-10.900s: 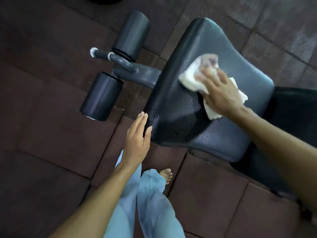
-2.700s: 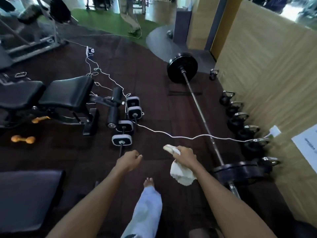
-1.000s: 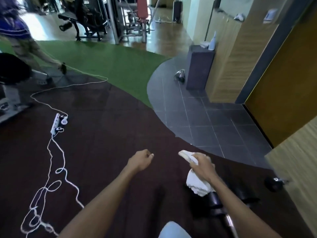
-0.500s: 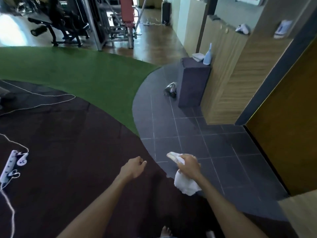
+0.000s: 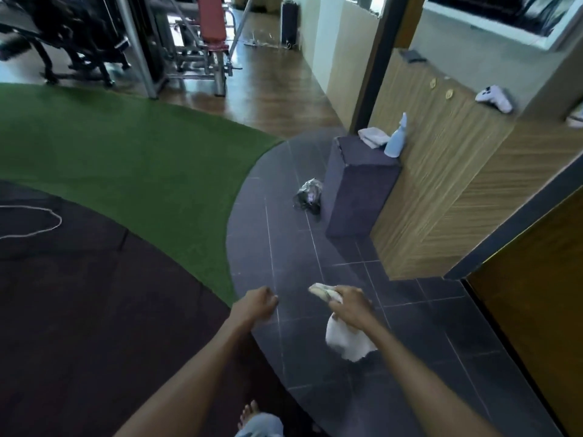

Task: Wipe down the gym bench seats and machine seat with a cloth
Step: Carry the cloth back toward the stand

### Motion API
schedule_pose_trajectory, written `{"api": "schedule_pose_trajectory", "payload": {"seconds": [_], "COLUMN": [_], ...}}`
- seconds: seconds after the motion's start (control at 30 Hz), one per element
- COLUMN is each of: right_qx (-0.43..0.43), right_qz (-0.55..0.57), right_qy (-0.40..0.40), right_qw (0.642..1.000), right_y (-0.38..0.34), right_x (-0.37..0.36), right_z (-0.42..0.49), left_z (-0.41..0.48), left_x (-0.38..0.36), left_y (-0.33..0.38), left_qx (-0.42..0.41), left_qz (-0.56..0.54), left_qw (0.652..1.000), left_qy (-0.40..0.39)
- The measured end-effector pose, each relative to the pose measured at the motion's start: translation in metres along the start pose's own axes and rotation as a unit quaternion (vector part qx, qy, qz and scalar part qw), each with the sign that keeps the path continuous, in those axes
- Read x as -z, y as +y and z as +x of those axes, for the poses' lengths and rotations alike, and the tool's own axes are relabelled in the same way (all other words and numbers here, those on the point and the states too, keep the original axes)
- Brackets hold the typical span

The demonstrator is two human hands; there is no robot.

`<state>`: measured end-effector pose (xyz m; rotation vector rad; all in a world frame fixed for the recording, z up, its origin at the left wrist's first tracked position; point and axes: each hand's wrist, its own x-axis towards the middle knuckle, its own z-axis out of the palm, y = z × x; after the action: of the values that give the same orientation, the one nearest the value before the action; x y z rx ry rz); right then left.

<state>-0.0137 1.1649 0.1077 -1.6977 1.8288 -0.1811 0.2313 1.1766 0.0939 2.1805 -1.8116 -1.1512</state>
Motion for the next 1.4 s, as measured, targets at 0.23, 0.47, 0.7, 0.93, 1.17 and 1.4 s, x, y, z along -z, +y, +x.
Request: {"api": "schedule_pose_trajectory", "payload": {"seconds": [0.23,0.47,0.7,0.93,1.17,1.4], "right_qx": [-0.007,-0.025,-0.034,-0.068,-0.171,-0.33], "right_qz": [0.039,0.054,0.071,0.155,0.191,0.208], "right_qy": [0.056,0.037,0.002,0.056,0.146,0.262], "right_qw": [0.998,0.998,0.997,0.984,0.956,0.882], "right_y": [-0.06,-0.09,-0.127,-0.123,-0.089,-0.054], "right_x": [0.048,0.096,0.143,0.194,0.238,0.284], "right_z": [0.156,0.351,0.543,0.671,0.763,0.806], "left_z": [0.162,0.342,0.514,0.658,0.814,0.913], "left_x": [0.09,0.169,0.251,0.311,0.329,0.307], "left_y": [0.033,0.073,0.129,0.209,0.315,0.422], "left_qx": [-0.022,-0.028,-0.008,-0.061,-0.181,-0.272], "left_qz": [-0.03,0.001,0.003,0.055,0.124,0.207], "left_qw": [0.999,0.999,0.999,0.996,0.974,0.923], "left_qy": [-0.015,0.024,0.036,0.019,-0.064,-0.175]}}
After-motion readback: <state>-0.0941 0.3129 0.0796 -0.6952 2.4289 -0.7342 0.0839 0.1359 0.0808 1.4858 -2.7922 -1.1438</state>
